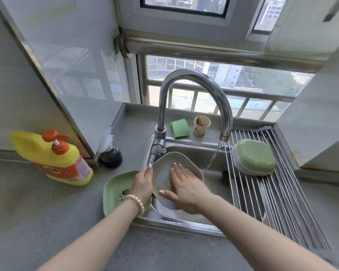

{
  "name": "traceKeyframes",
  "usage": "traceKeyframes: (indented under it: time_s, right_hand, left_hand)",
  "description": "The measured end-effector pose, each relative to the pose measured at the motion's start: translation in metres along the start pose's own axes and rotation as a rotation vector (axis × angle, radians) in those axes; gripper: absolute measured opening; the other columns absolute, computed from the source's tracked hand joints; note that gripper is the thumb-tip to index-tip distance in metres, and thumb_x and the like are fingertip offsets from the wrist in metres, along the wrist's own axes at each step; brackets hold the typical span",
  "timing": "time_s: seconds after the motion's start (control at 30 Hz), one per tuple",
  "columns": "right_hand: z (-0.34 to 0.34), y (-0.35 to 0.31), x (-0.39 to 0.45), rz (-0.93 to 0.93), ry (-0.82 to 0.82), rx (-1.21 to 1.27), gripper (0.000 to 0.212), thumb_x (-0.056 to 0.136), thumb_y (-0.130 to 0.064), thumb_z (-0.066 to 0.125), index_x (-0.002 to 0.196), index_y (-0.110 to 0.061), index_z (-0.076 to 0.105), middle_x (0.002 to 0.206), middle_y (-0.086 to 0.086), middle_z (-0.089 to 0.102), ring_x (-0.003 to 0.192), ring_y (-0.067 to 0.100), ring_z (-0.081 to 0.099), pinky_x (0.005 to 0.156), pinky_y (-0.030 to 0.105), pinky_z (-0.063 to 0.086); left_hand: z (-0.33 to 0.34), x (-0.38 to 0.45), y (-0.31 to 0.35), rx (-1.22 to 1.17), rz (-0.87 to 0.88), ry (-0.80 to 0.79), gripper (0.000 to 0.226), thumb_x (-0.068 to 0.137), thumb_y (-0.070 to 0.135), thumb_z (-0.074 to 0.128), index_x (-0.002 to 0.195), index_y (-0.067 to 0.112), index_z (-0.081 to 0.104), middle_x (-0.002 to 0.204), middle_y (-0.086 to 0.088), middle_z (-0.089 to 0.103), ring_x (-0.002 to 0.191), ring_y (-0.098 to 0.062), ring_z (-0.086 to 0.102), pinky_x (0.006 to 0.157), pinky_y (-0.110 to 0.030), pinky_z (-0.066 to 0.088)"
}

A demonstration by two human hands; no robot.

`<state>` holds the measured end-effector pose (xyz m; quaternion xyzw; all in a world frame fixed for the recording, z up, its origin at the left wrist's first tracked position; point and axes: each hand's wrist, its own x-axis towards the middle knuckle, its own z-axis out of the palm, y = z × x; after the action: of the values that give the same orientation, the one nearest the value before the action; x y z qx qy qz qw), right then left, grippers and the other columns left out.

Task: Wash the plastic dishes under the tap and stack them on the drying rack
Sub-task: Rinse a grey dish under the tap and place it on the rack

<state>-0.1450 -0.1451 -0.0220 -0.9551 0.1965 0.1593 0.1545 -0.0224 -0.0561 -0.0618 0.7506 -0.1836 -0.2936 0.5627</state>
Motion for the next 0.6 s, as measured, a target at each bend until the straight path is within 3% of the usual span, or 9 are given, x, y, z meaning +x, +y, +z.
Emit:
traceKeyframes:
  time_s: [0.1,0.2,0.27,0.3,0.37,0.47,0.53,0.6]
  right_hand:
    - [0.009,-0.028,-0.008,-0.218,-0.038,0.146,0.102,0.074,-0.076,0.000,0.152,-0.011,-0.005,0.159,0.009,-0.009,0.147,0.018,-0.007,0.118,0.029,-0.007]
    - [0.012,-0.014,-0.030,-0.289,-0.097,0.105,0.101,0.073,-0.075,-0.003,0.153,-0.015,0.010,0.160,0.003,0.006,0.147,0.016,0.001,0.117,0.026,-0.001]
    - [0.009,0.006,-0.030,-0.209,-0.054,0.010,0.117,0.062,-0.082,-0.019,0.152,-0.014,0.015,0.160,0.004,0.010,0.147,0.018,0.006,0.118,0.030,0.004]
    - [0.007,0.013,-0.024,-0.130,-0.020,-0.016,0.127,0.055,-0.084,-0.026,0.152,-0.012,0.013,0.160,0.007,0.008,0.147,0.020,0.007,0.119,0.031,0.005]
    - [0.007,0.012,-0.004,0.007,0.026,0.027,0.136,0.046,-0.087,-0.029,0.152,-0.009,0.005,0.160,0.011,-0.001,0.148,0.022,0.002,0.119,0.033,0.003]
    - [0.012,-0.019,0.014,-0.076,0.015,0.221,0.119,0.059,-0.088,-0.014,0.152,-0.014,-0.008,0.158,0.011,-0.014,0.147,0.022,-0.009,0.120,0.036,-0.002]
    - [0.014,-0.036,0.005,-0.201,-0.025,0.284,0.102,0.076,-0.081,0.004,0.152,-0.015,-0.009,0.159,0.009,-0.010,0.147,0.017,-0.007,0.120,0.033,-0.002]
    - [0.014,-0.030,-0.012,-0.274,-0.092,0.276,0.083,0.092,-0.067,0.022,0.153,-0.014,0.003,0.160,0.007,0.003,0.147,0.016,0.001,0.120,0.029,0.001]
  left_hand:
    - [0.007,-0.002,0.007,-0.056,-0.014,-0.006,0.033,0.101,0.025,0.040,0.075,0.013,0.056,0.072,-0.004,0.057,0.074,-0.018,0.051,0.067,-0.027,0.043]
    - [-0.006,0.001,0.003,0.003,0.007,-0.015,0.033,0.100,0.027,0.039,0.083,0.010,0.062,0.070,-0.005,0.060,0.077,-0.024,0.054,0.069,-0.030,0.045]
    - [-0.013,0.001,0.002,0.012,-0.010,-0.015,0.041,0.100,0.031,0.039,0.096,-0.002,0.064,0.083,-0.023,0.065,0.088,-0.038,0.059,0.081,-0.038,0.047]
    - [-0.012,0.000,0.002,0.015,-0.016,-0.029,0.045,0.098,0.035,0.039,0.094,-0.002,0.063,0.082,-0.025,0.063,0.083,-0.039,0.058,0.079,-0.039,0.047]
    - [-0.003,0.000,0.005,0.028,-0.010,-0.059,0.035,0.099,0.034,0.039,0.082,0.011,0.059,0.071,-0.006,0.057,0.069,-0.019,0.053,0.071,-0.029,0.042]
    - [0.008,0.005,0.009,-0.034,-0.041,-0.042,0.032,0.101,0.020,0.040,0.072,0.013,0.052,0.065,-0.001,0.051,0.065,-0.013,0.047,0.067,-0.026,0.040]
    - [0.001,0.010,0.011,0.014,-0.019,-0.021,0.036,0.101,0.021,0.040,0.067,0.013,0.048,0.060,0.000,0.045,0.059,-0.013,0.041,0.057,-0.021,0.037]
    - [-0.010,0.014,0.008,0.102,0.030,0.003,0.036,0.101,0.024,0.039,0.068,0.013,0.049,0.058,0.001,0.042,0.055,-0.011,0.038,0.051,-0.019,0.032]
